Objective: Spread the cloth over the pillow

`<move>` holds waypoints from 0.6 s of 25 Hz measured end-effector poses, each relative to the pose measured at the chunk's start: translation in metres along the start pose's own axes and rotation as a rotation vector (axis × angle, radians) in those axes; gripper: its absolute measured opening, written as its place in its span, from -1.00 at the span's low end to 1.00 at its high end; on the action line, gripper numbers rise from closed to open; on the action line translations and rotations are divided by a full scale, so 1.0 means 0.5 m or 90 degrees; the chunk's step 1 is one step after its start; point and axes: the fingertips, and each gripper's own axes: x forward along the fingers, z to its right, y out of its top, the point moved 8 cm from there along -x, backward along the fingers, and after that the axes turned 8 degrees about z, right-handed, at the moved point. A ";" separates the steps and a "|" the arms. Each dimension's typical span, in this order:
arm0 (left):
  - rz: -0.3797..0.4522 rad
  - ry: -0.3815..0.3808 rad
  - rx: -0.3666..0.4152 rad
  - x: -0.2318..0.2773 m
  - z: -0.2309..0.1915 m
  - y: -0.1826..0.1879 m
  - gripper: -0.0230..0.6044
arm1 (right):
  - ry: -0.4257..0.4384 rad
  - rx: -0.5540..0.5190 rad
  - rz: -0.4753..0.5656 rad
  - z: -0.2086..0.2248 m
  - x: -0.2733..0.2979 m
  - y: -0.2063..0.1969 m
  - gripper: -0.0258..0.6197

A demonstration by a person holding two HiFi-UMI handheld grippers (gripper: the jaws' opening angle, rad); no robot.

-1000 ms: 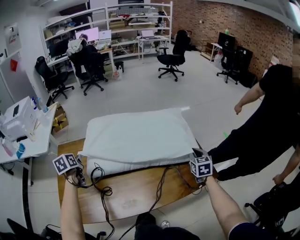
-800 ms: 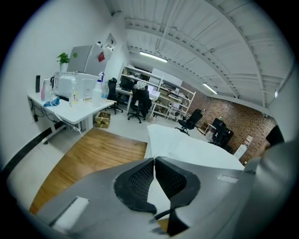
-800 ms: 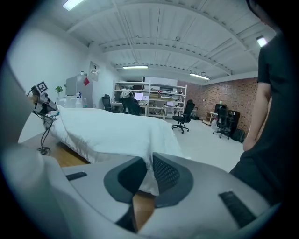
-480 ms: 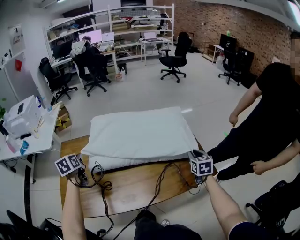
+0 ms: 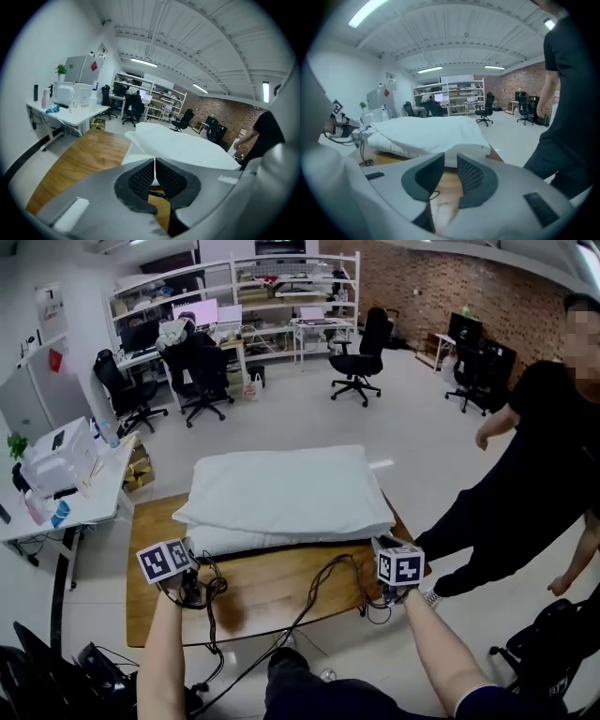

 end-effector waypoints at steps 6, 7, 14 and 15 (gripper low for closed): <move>0.004 -0.070 0.034 -0.054 0.129 -0.035 -0.86 | 0.109 0.001 0.076 -0.090 -0.066 0.070 -0.79; 0.003 -0.079 0.033 -0.059 0.143 -0.040 -0.86 | 0.122 -0.001 0.082 -0.110 -0.074 0.080 -0.79; -0.010 -0.114 0.058 -0.064 0.194 -0.081 -0.86 | 0.203 -0.001 0.088 -0.240 -0.096 0.107 -0.80; -0.015 -0.109 0.058 -0.060 0.188 -0.086 -0.86 | 0.214 -0.002 0.086 -0.260 -0.094 0.109 -0.80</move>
